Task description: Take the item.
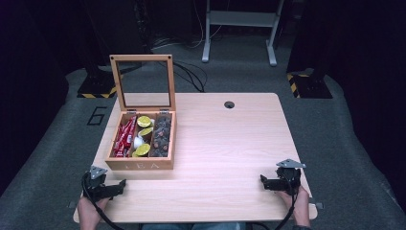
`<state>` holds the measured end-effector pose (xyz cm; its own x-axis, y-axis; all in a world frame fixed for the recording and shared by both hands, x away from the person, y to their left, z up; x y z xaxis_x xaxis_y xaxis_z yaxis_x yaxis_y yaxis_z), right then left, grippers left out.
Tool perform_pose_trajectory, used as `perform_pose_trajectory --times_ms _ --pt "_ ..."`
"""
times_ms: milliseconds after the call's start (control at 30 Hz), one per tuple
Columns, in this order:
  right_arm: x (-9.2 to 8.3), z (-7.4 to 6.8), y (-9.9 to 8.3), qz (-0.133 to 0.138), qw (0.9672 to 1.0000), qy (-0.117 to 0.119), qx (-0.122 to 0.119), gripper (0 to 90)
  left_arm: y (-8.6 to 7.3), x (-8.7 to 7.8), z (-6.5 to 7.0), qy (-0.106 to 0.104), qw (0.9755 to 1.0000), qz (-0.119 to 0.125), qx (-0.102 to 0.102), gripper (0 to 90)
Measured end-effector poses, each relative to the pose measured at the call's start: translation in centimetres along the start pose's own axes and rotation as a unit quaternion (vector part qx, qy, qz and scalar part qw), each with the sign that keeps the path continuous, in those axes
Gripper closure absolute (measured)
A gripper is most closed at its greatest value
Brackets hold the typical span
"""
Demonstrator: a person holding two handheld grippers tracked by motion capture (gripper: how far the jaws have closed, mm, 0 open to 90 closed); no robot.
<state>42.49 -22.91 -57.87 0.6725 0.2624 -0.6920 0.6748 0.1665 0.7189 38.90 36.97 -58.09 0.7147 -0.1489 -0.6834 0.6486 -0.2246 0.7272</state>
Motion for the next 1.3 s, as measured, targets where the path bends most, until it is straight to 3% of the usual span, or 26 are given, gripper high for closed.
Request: perform_pose_trajectory --times_ms 267,633,800,1100,1300 --pt "0.0 0.1 0.1 0.0 1.0 0.002 -0.01 0.0 -0.1 -0.1 0.1 0.006 0.9999 -0.005 -0.008 1.2" --pt "0.2 -0.1 0.3 -0.002 1.0 0.002 -0.008 0.0 -0.1 -0.2 0.3 -0.013 0.9998 -0.009 0.009 0.0" --pt "0.2 -0.1 0.3 -0.003 1.0 0.004 -0.006 0.8 0.4 -0.6 0.9 -0.046 0.9989 0.001 0.011 1.1" --pt "0.2 -0.1 0.3 -0.003 1.0 0.004 -0.006 0.8 2.5 -3.0 0.9 -0.057 0.9976 0.037 0.01 0.2" --pt "0.2 -0.1 0.3 -0.003 1.0 0.003 -0.005 0.8 3.8 -4.2 0.7 -0.06 0.9968 0.049 0.017 0.2"
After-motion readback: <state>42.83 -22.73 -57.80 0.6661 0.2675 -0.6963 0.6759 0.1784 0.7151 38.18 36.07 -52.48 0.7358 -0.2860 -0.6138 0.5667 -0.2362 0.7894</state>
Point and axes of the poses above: each handheld gripper's, and its own axes: x roughly forward along the jaws, y roughly out of its top, z roughly to its right, the point moved 7 cm from there along x, roughly forward along the jaws, and after that the axes turned 5 degrees about x, right-handed, at the moved point
